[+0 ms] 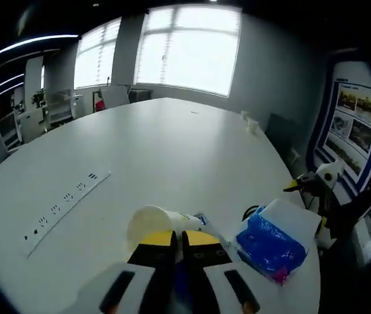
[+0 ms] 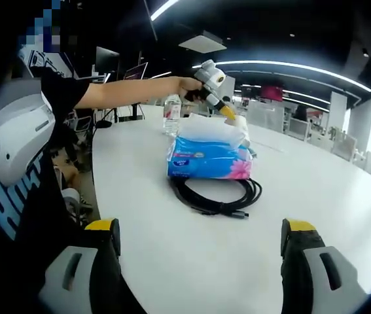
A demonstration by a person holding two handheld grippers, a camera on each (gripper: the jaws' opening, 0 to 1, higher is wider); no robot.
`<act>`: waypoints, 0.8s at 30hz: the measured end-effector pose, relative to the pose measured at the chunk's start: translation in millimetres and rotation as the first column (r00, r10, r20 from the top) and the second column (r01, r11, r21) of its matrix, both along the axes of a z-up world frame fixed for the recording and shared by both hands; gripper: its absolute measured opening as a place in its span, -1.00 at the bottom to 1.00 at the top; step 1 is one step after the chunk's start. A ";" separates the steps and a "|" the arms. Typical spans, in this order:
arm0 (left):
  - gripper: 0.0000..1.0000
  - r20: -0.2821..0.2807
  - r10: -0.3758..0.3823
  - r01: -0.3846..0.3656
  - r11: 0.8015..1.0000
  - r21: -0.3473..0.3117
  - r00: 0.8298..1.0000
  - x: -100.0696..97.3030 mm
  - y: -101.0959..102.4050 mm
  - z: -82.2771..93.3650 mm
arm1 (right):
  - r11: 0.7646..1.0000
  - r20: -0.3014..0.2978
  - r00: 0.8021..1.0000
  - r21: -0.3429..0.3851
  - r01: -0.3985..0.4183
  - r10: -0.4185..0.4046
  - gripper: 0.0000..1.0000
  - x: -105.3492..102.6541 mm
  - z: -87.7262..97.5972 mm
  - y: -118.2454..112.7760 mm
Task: Arrange the tabletop items into an orderly group along one side of the table until the central work area is clear of visible clutter.
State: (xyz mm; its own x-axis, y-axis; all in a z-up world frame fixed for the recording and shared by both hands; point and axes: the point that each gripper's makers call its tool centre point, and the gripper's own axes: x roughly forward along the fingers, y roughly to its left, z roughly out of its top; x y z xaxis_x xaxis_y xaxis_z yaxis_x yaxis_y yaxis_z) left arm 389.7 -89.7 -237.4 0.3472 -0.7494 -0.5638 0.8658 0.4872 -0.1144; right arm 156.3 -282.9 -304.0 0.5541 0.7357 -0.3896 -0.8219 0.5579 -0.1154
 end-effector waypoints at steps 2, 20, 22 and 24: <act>-1.00 0.027 -0.009 0.007 0.999 0.054 1.000 -1.0 0.9 -2.0 | 1.000 0.002 1.000 -0.001 0.001 -0.001 1.00 0.0 0.5 0.3; -1.00 0.027 -0.082 0.079 0.992 0.095 0.996 -29.7 -9.7 12.2 | 1.000 0.020 1.000 0.006 -0.003 0.003 1.00 -6.3 5.5 0.8; -1.00 0.029 -0.084 0.080 0.991 0.103 0.996 -32.4 -7.8 13.8 | 1.000 0.020 1.000 0.009 -0.005 0.004 1.00 -6.3 5.6 1.7; -1.00 0.030 -0.080 0.076 0.991 0.107 0.996 -34.8 -5.3 14.5 | 1.000 0.022 1.000 0.008 -0.010 0.010 1.00 -6.7 5.6 3.3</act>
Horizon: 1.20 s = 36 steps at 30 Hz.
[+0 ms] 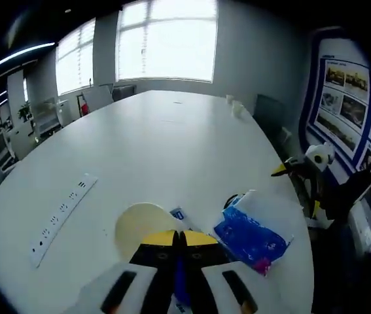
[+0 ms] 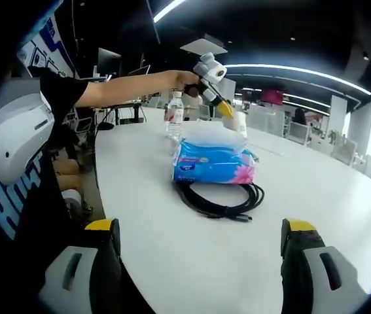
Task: Arrange the tabletop items into an orderly group along one side of the table until the central work area is clear of visible clutter.
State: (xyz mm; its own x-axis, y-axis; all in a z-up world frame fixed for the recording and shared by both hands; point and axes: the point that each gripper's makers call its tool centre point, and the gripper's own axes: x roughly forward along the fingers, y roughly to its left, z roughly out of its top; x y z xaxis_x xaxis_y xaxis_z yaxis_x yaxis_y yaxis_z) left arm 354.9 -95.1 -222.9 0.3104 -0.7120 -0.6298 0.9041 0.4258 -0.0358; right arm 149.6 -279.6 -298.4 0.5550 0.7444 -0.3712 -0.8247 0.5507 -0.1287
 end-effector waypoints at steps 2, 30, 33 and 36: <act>-1.00 0.005 0.004 -0.004 1.000 0.004 1.000 -1.7 3.2 3.2 | 1.000 0.004 1.000 0.002 -0.006 0.006 1.00 -0.4 1.1 1.6; -1.00 0.031 0.010 -0.012 0.998 0.064 0.999 -26.2 42.3 24.6 | 1.000 0.027 0.999 0.002 -0.028 0.028 1.00 -7.5 10.8 12.9; -1.00 0.034 0.017 -0.020 0.998 0.067 0.999 -24.5 48.7 27.5 | 1.000 0.029 0.999 0.000 -0.031 0.031 1.00 -7.2 11.5 14.8; -1.00 0.033 0.025 -0.027 0.997 0.071 0.999 -26.1 53.6 27.0 | 0.999 0.030 0.999 0.002 -0.033 0.033 1.00 -6.8 11.7 16.3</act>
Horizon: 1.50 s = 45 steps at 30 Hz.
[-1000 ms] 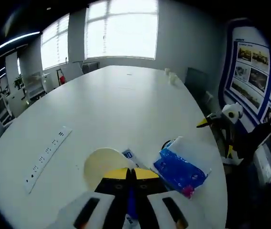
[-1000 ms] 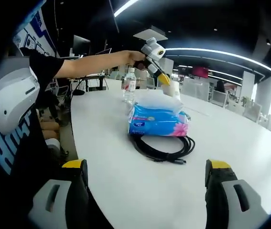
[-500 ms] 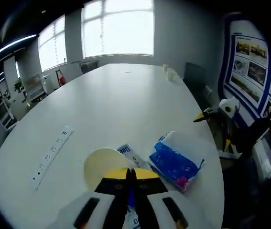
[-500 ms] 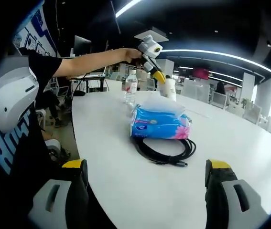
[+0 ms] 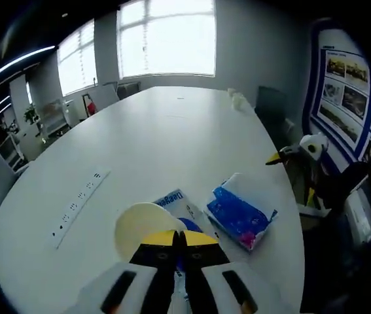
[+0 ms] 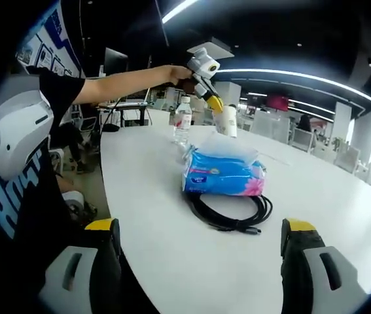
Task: Arrange the tabletop items into an orderly group along one side of the table until the central work area is clear of visible clutter.
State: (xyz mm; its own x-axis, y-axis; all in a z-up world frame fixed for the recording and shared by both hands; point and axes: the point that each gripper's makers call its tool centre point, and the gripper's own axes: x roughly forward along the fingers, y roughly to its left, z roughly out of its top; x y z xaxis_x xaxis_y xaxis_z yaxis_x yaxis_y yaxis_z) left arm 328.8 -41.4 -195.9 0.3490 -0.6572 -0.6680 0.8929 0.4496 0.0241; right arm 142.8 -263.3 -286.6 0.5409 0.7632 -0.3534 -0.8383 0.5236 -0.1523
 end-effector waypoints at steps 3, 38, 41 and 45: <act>-1.00 -0.001 0.007 -0.007 1.000 0.002 1.000 -3.4 5.6 -1.1 | 1.000 -0.003 1.000 -0.001 -0.002 0.002 1.00 0.0 -1.1 1.5; -1.00 -0.003 0.067 -0.066 0.992 0.109 0.998 -15.2 59.2 -13.4 | 0.999 -0.010 0.999 -0.004 -0.034 0.034 1.00 -0.5 -4.7 16.8; -1.00 -0.003 0.070 -0.069 0.989 0.129 0.998 -16.8 62.5 -17.9 | 0.999 -0.011 0.999 -0.005 -0.034 0.034 1.00 -0.3 -4.6 17.0; -1.00 0.000 0.072 -0.071 0.983 0.168 0.997 -19.0 68.4 -24.9 | 0.999 -0.013 0.999 -0.007 -0.036 0.036 1.00 -0.4 -5.5 18.4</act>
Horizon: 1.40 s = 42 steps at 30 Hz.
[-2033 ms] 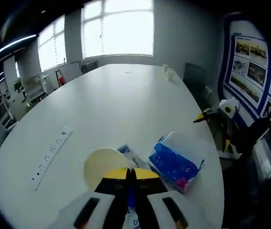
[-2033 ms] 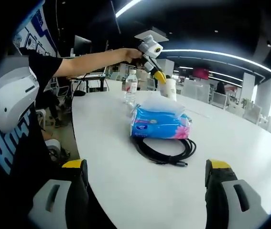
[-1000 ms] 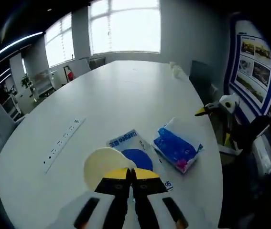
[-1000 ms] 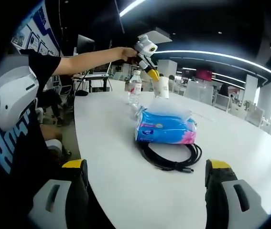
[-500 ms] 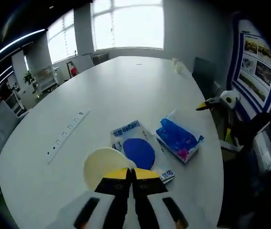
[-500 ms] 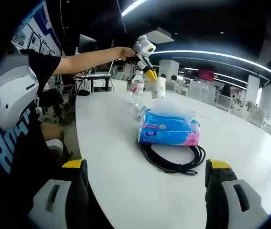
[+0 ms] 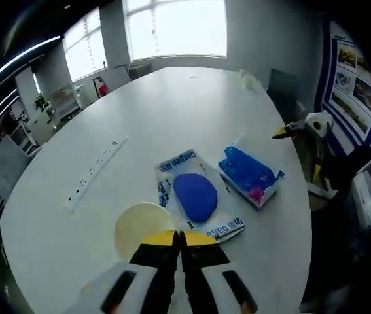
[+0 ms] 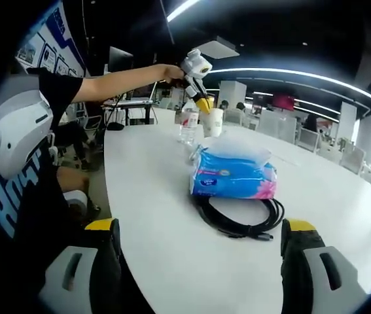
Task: Arrange the tabletop items into an orderly group along one side of the table until the central work area is clear of visible clutter.
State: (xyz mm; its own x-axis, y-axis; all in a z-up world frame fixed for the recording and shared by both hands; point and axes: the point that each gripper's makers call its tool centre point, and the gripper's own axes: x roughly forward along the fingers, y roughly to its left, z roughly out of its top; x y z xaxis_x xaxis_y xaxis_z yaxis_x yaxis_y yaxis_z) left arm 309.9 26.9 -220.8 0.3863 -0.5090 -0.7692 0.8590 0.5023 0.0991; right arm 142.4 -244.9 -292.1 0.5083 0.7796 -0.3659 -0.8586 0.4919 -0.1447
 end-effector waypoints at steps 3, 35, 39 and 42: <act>-1.00 -0.004 0.001 -0.001 1.000 0.007 1.000 -1.8 1.5 -2.8 | 1.000 0.000 1.000 -0.001 -0.004 0.004 1.00 -0.2 -0.2 2.3; -1.00 0.013 -0.035 0.030 0.958 0.284 0.999 4.2 17.0 -34.1 | 1.000 -0.005 1.000 -0.009 -0.011 0.011 1.00 -0.6 -1.3 3.0; -1.00 0.017 -0.038 0.031 0.951 0.307 0.999 7.6 18.9 -36.3 | 1.000 -0.006 1.000 -0.007 -0.007 0.007 1.00 -0.8 -2.2 1.5; -1.00 0.016 -0.037 0.031 0.951 0.308 0.999 6.6 18.8 -37.0 | 1.000 -0.007 1.000 -0.007 -0.006 0.006 1.00 -1.3 -2.9 0.8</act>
State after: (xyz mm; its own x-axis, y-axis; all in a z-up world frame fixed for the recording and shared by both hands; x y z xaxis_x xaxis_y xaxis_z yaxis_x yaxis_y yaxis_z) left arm 316.5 45.7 -257.8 0.3909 -0.2618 -0.8824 0.8711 0.4149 0.2628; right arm 141.2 -244.0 -295.0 0.5015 0.7800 -0.3744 -0.8623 0.4861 -0.1423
